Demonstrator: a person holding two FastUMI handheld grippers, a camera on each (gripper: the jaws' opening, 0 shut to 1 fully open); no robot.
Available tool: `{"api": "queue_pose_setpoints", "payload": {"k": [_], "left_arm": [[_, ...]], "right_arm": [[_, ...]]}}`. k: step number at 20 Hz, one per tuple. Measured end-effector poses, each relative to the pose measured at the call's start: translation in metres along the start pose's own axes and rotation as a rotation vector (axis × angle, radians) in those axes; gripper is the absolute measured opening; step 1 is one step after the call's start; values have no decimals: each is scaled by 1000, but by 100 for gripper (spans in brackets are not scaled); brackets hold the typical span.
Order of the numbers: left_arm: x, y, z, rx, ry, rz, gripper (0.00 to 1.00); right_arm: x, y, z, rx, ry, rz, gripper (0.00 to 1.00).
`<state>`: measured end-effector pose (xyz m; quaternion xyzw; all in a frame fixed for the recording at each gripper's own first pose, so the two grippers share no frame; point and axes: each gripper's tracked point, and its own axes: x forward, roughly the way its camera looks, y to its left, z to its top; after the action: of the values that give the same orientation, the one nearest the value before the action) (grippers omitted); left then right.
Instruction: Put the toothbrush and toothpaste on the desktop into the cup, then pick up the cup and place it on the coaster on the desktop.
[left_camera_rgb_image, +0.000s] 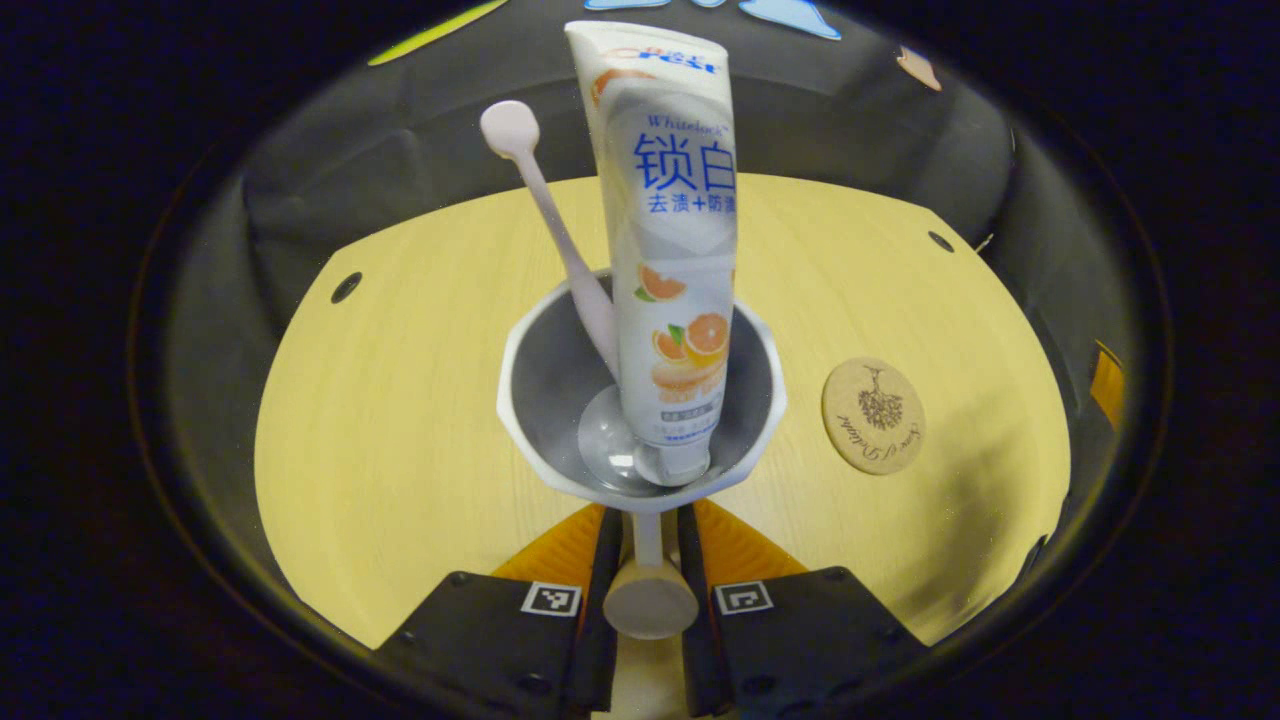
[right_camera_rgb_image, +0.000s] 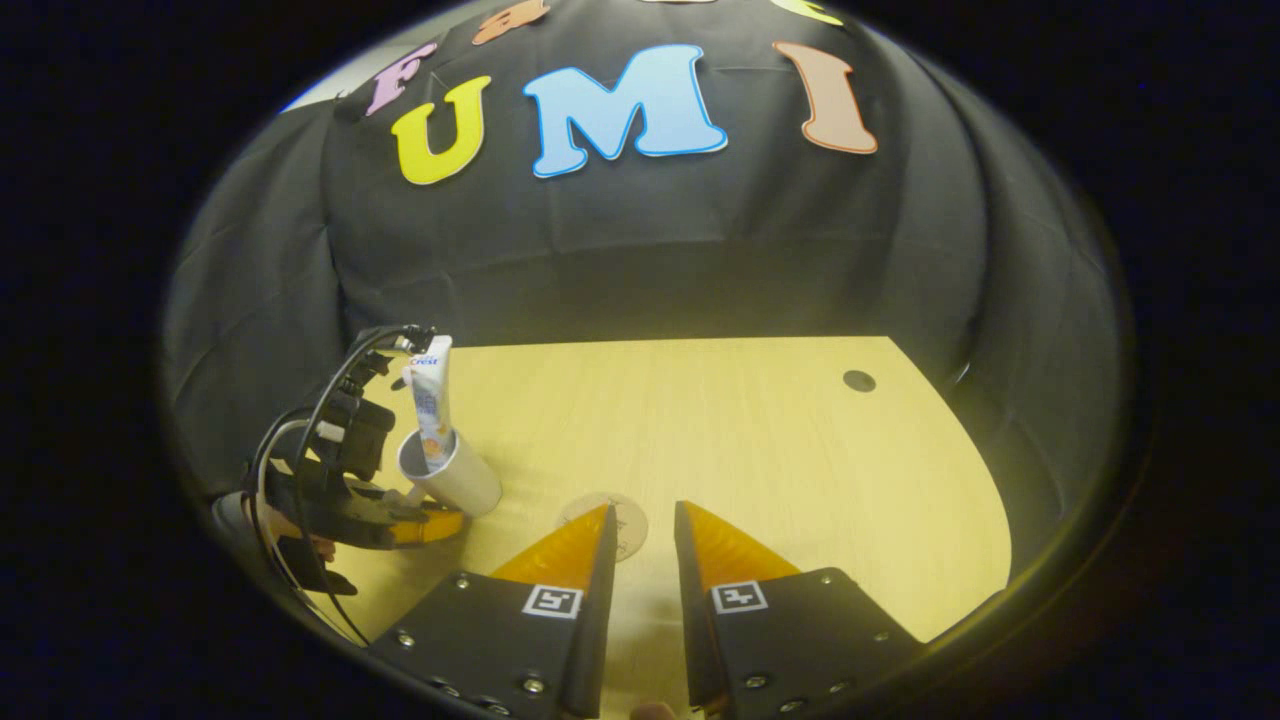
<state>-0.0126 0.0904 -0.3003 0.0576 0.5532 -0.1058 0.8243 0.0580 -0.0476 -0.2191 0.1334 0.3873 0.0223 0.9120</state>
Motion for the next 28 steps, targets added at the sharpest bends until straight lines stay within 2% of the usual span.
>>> {"api": "queue_pose_setpoints", "payload": {"k": [2, 3, 4, 5, 6, 7, 8, 12, 13, 14, 15, 16, 17, 20, 24, 28], "left_arm": [[-2, -7, -2, -18, 0, -15, 34], [-3, -8, -2, -32, -2, -22, 39], [-4, -12, -1, -42, -5, -34, 34], [-6, -14, -1, -42, -6, -41, 34], [-10, -16, 1, -33, -7, -41, 39], [-11, -19, 1, -24, -12, -44, 39], [-13, -24, 3, -14, -20, -47, 34], [-11, -60, 13, 44, -48, -73, 34], [-13, -70, 14, 54, -50, -84, 40], [-13, -78, 16, 61, -52, -96, 34], [-11, -87, 18, 65, -55, -105, 40], [-10, -96, 22, 64, -65, -113, 40], [-5, -106, 20, 68, -72, -120, 32], [3, -126, 21, 74, -74, -140, 32], [11, -155, 17, 89, -43, -149, 32], [18, -161, 12, 113, -25, -113, 32]], "right_arm": [[-2, -4, 2, 7, -8, -10, 32], [-4, -6, 1, 12, -12, -15, 32], [-5, -8, 2, 16, -15, -19, 32], [-6, -10, 2, 21, -17, -23, 32], [-8, -11, 2, 26, -18, -26, 32], [-9, -12, 1, 29, -19, -28, 32], [-11, -14, 1, 31, -21, -31, 32], [-23, -25, -2, 33, -28, -44, 32], [-25, -29, -3, 31, -31, -50, 32], [-27, -33, -3, 32, -32, -57, 32], [-30, -38, -5, 34, -33, -63, 32], [-32, -43, -6, 40, -32, -69, 32], [-35, -49, -8, 46, -32, -76, 32], [-41, -66, -12, 67, -29, -99, 32], [-47, -86, -17, 89, -19, -114, 32], [-48, -96, -17, 112, -24, -108, 32]]}}
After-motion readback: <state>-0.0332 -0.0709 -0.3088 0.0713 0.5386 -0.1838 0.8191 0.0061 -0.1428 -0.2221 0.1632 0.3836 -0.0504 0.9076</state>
